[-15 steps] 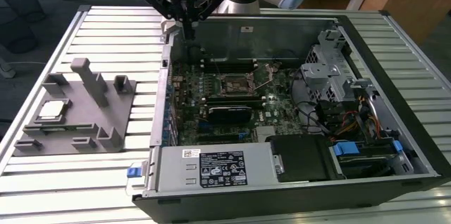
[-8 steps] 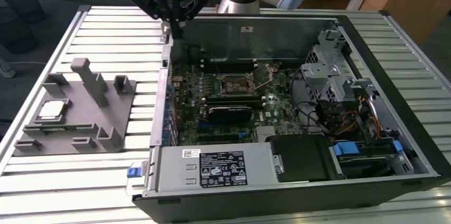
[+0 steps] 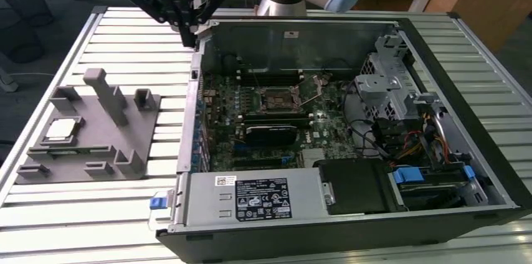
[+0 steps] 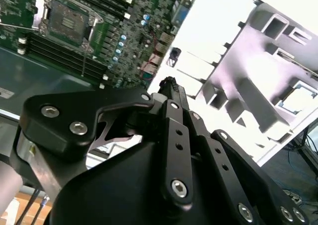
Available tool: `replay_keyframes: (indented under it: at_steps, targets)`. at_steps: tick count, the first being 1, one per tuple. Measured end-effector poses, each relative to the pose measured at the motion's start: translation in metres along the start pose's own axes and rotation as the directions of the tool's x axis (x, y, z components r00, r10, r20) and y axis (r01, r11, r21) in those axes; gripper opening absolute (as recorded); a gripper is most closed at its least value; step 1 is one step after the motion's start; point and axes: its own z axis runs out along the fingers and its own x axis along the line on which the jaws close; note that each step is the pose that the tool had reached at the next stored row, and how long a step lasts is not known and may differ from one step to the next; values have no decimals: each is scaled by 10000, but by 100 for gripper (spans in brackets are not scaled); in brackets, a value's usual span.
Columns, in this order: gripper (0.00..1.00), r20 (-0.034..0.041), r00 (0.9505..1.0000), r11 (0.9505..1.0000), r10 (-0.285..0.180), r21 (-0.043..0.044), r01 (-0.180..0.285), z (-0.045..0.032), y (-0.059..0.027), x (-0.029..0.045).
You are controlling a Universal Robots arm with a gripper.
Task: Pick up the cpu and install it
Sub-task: 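Reach for the cpu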
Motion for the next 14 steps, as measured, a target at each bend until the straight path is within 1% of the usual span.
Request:
replay_keyframes:
  at_steps: [8,14]
  targets:
    - [11,1,10000,10000,-1,-1,1,4,-2,221]
    - [11,1,10000,10000,-1,-1,1,13,20,376]
